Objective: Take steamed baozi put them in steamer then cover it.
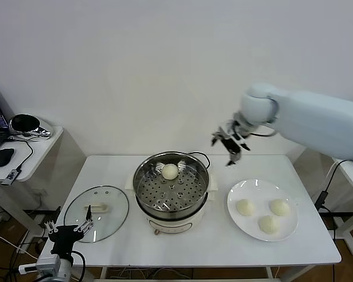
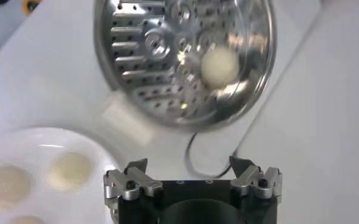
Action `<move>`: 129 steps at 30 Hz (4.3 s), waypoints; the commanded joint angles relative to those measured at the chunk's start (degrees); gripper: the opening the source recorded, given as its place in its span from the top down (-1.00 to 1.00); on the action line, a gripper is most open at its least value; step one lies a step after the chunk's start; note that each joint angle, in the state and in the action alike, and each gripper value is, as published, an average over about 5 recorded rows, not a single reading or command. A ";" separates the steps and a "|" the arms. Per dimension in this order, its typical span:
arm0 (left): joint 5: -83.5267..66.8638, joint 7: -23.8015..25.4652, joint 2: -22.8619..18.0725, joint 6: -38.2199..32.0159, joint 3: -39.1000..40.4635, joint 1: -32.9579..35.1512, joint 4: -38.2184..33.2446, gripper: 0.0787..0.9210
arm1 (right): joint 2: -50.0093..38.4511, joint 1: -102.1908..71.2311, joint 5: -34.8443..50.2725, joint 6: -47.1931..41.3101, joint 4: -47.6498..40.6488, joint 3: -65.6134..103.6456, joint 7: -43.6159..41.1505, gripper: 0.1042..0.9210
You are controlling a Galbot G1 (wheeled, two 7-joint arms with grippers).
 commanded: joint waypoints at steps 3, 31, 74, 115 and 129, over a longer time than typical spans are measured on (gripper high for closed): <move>0.09 -0.05 -0.28 0.03 -0.07 -0.03 -0.04 -0.77 | -14.10 -19.07 -6.41 -7.48 3.48 9.71 1.76 -0.76; 0.62 -0.17 -0.82 -0.12 -1.78 0.79 0.92 -0.77 | 0.57 -43.81 -17.64 0.09 -13.35 29.26 4.51 -0.76; 0.61 -0.10 -0.44 -0.09 -1.34 0.80 -0.27 -0.77 | -5.14 -5.40 2.42 -4.10 -2.30 10.27 -6.76 -0.10; 0.37 -0.16 -1.41 -0.31 -2.53 0.89 -1.63 -0.77 | 41.16 -11.06 22.73 -24.69 -20.30 2.99 8.56 -0.16; 0.32 -0.14 -1.39 -0.33 -2.10 0.45 -1.30 -0.77 | 42.75 -14.26 20.78 -24.80 -23.95 3.89 10.17 -0.16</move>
